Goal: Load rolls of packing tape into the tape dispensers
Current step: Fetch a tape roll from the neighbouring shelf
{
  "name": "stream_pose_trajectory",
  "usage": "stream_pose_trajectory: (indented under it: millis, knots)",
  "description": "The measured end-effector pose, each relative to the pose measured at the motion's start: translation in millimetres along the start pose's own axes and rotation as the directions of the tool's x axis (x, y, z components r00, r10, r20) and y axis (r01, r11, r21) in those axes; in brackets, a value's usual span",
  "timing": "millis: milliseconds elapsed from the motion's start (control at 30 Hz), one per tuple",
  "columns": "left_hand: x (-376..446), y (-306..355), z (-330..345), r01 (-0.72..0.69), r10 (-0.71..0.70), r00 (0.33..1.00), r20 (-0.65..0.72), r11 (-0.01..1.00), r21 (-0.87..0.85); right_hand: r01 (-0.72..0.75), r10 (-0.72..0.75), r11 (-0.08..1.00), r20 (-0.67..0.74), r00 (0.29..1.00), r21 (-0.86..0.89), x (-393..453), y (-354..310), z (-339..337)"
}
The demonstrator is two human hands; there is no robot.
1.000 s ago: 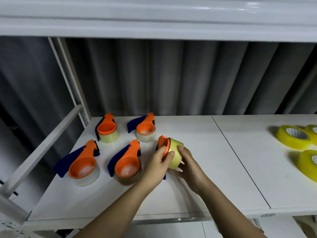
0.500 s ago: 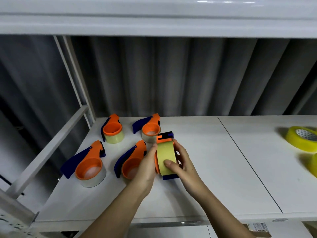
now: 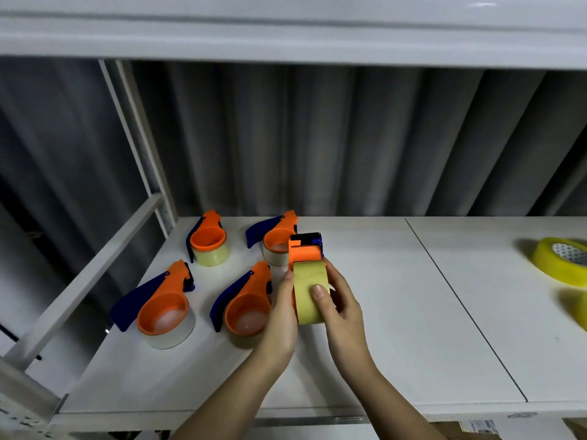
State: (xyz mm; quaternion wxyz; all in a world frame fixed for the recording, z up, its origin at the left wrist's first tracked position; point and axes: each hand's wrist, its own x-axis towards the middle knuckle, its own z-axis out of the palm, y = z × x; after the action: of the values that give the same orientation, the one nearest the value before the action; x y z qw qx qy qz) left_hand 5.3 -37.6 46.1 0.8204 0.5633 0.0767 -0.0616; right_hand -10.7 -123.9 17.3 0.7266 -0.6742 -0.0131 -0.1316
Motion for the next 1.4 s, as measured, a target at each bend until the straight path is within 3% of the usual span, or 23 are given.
stream_pose_trajectory:
  millis: [100,367,567,700,867,967,1067,1200,1300,1400]
  knots:
    - [-1,0,2,-0.001,0.002,0.999,0.045,1.000,-0.004,-0.002,0.003,1.000,-0.055,0.998,0.017,-1,1,4]
    - [-2,4,10,0.014,-0.014,1.000,0.012,1.000,0.003,-0.007,0.009,1.000,-0.143,0.990,0.015,-2,-3,10]
    - [3,8,4,-0.003,0.004,1.000,-0.016,0.999,0.034,-0.021,0.017,0.995,-0.043,0.999,-0.097,-1,-9,6]
    - [1,9,9,0.037,-0.036,0.999,0.014,0.999,-0.010,-0.006,0.000,0.999,-0.109,0.994,-0.053,0,-8,11]
    - [-1,9,13,0.073,-0.076,0.996,-0.047,0.995,-0.067,-0.030,0.026,0.999,-0.163,0.986,-0.025,0,-10,15]
    - [-3,11,16,0.156,-0.159,0.987,-0.015,0.978,-0.138,-0.043,0.043,0.999,-0.189,0.981,0.003,0,-9,17]
    - [-1,7,15,0.086,-0.090,0.991,-0.098,0.995,-0.046,-0.053,0.059,0.998,-0.204,0.977,0.036,-4,-11,19]
    - [2,17,10,0.032,-0.028,0.989,-0.142,0.999,0.022,-0.102,0.107,0.992,-0.063,0.992,0.071,0,-24,8]
    - [3,21,3,0.039,-0.036,0.989,-0.145,0.999,0.020,-0.138,0.140,0.990,0.091,0.986,-0.026,10,-34,-3]
    - [6,20,0,0.044,-0.042,0.990,-0.132,0.999,0.011,-0.068,0.072,0.993,0.046,0.996,-0.096,10,-32,-4]
